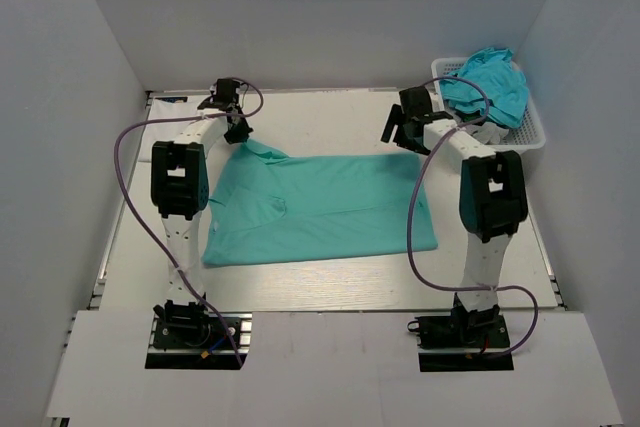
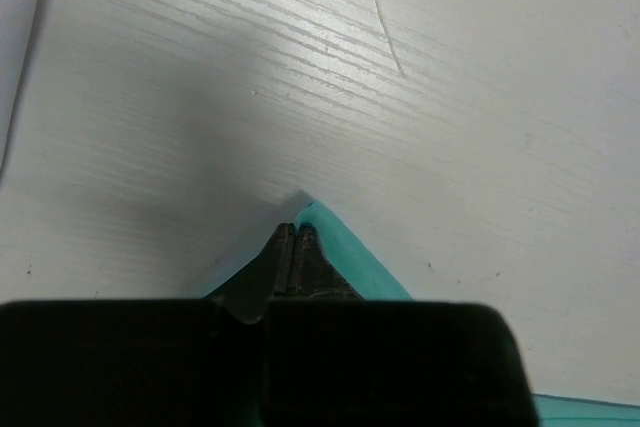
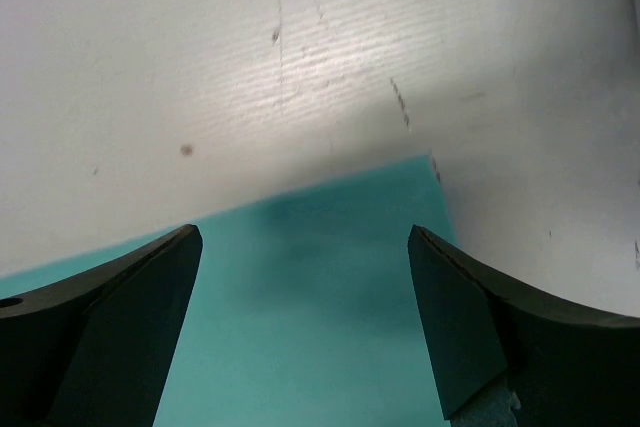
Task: Fold and stack the t-shirts
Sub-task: Grap the side of the flattened tshirt furthest away from the robot with both arms
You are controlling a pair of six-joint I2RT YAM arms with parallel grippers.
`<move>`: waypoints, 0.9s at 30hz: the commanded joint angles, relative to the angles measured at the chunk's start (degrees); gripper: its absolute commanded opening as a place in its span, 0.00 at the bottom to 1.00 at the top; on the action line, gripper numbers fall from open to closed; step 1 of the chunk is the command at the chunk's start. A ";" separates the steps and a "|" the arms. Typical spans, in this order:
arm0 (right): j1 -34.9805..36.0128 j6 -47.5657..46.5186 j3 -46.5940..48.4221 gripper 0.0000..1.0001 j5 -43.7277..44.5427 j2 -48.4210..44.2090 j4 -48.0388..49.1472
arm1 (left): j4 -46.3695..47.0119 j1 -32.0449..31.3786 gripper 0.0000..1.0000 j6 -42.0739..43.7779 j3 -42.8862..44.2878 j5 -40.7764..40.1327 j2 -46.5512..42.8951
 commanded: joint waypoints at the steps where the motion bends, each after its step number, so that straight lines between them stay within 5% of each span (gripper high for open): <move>1: -0.37 3.49 6.77 0.90 7.52 4.84 -3.13 | -2.15 0.28 0.00 1.51 2.66 1.86 -3.51; 11: -0.98 6.40 11.80 0.90 11.49 12.83 -5.68 | -3.30 0.28 0.00 3.80 0.11 3.01 -6.93; 18: -0.81 5.87 11.19 0.81 10.09 14.95 -5.25 | -3.30 0.28 0.00 4.33 -3.83 4.76 -10.27; 22: -0.72 5.96 10.31 0.59 8.15 14.60 -5.15 | -3.30 0.28 0.00 4.33 -7.09 5.29 -13.08; 27: -0.81 4.91 9.95 0.12 8.50 13.11 -5.42 | -2.77 0.28 0.00 3.72 -11.91 6.52 -17.39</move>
